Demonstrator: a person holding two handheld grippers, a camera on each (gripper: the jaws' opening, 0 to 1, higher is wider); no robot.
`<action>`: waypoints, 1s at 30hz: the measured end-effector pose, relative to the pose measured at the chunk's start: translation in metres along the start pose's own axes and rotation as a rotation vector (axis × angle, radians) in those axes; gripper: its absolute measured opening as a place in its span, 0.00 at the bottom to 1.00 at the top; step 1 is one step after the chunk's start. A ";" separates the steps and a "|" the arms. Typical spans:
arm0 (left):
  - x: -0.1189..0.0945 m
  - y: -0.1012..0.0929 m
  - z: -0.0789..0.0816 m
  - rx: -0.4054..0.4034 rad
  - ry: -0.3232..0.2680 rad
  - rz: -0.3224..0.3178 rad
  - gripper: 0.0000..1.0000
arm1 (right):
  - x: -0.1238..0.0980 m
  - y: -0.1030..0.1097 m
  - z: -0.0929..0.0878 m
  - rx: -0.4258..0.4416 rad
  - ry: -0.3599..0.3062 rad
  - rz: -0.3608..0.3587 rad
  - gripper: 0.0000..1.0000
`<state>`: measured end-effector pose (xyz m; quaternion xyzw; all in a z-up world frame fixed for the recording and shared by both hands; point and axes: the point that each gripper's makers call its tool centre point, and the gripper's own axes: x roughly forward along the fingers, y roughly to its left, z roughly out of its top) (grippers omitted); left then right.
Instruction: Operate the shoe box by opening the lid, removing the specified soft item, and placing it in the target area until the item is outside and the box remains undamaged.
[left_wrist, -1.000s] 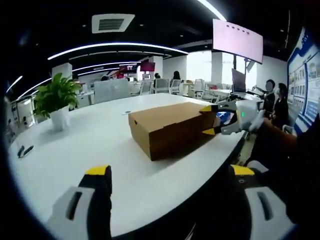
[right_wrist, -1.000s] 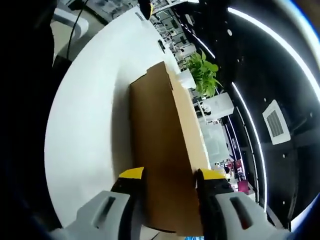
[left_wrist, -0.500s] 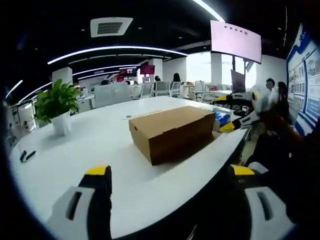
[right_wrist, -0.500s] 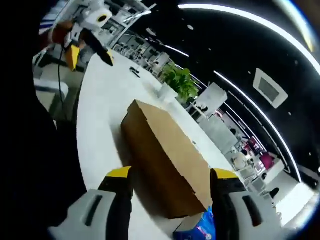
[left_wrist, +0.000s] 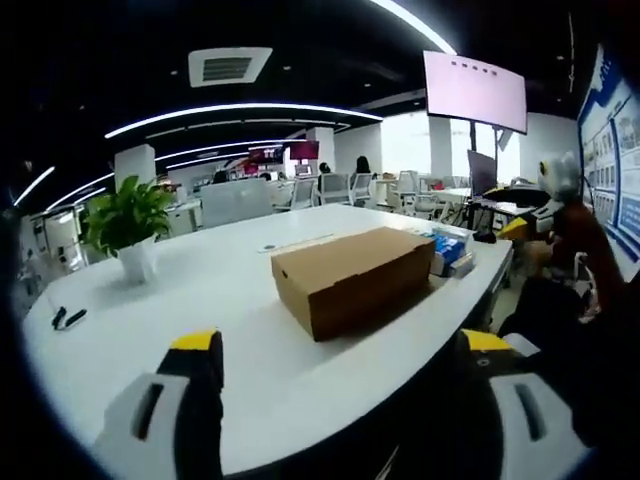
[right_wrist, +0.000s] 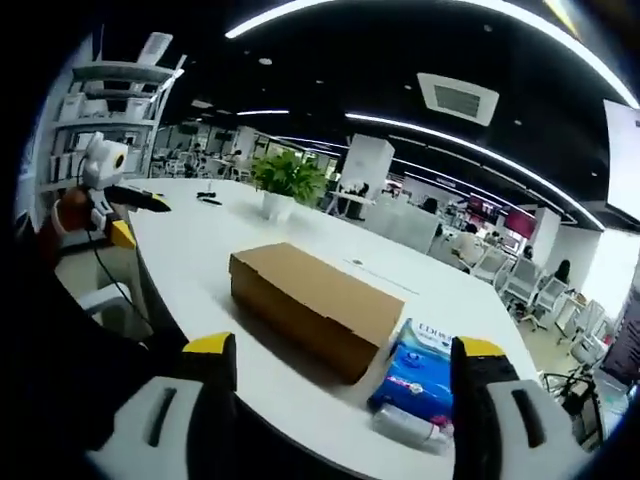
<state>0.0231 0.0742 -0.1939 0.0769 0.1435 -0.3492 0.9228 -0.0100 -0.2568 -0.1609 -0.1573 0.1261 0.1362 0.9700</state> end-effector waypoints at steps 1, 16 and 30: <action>-0.002 -0.001 0.003 0.000 -0.010 0.000 0.99 | -0.003 -0.002 -0.001 0.007 0.002 -0.007 0.92; -0.019 -0.008 0.007 0.002 0.005 0.004 0.99 | -0.024 -0.018 -0.044 0.152 0.124 -0.073 0.94; -0.018 -0.008 0.011 -0.008 -0.005 0.000 0.99 | -0.022 -0.004 -0.037 0.117 0.133 -0.041 0.94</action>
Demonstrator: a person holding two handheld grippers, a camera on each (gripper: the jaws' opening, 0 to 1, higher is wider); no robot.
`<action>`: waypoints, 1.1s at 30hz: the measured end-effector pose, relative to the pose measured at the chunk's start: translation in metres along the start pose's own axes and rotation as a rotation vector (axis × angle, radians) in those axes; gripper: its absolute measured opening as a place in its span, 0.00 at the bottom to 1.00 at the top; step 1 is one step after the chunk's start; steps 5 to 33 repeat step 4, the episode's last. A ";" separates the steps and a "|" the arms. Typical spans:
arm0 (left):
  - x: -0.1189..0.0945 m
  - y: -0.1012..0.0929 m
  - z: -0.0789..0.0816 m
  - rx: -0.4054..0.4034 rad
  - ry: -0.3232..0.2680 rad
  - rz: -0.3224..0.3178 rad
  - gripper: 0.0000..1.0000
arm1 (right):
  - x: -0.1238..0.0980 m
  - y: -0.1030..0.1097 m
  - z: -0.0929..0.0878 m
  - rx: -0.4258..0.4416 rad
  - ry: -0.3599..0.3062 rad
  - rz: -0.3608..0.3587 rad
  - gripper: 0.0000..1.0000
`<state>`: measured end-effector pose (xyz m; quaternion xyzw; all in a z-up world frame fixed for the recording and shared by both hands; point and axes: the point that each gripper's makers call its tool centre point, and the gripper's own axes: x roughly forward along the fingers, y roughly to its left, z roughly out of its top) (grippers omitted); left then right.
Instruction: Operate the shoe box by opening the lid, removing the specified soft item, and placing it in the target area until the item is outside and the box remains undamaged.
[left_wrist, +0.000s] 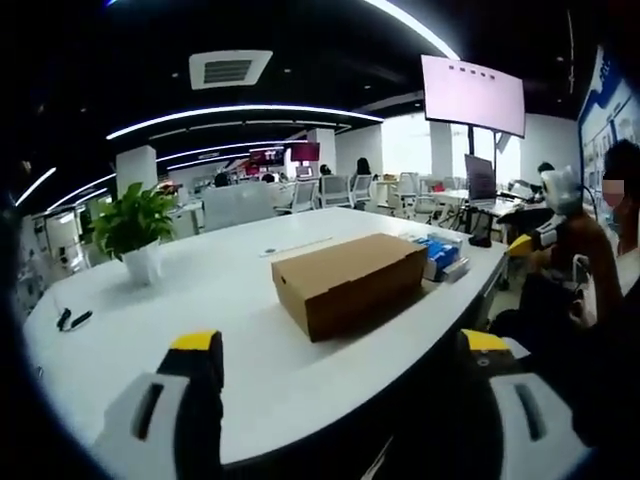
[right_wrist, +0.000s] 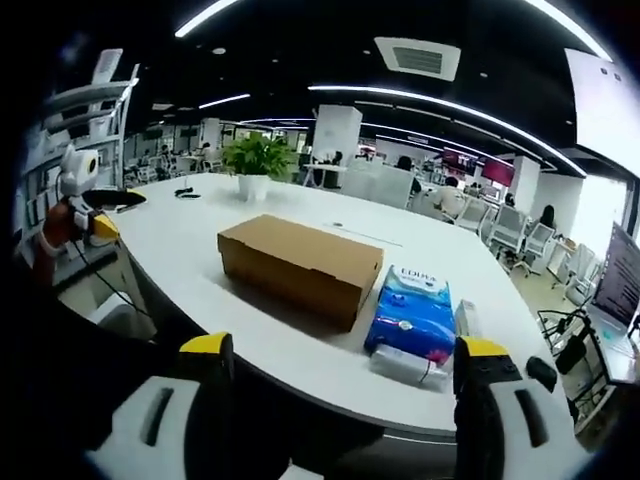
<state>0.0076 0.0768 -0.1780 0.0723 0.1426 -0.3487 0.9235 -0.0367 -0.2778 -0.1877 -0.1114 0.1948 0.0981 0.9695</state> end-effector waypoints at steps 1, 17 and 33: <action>-0.001 -0.001 0.001 0.001 -0.004 -0.002 0.99 | -0.001 0.000 0.000 -0.002 -0.002 0.000 0.94; -0.003 -0.004 0.003 0.014 -0.008 -0.001 0.99 | -0.003 0.002 -0.003 -0.006 0.000 0.001 0.94; -0.003 -0.004 0.003 0.014 -0.008 -0.001 0.99 | -0.003 0.002 -0.003 -0.006 0.000 0.001 0.94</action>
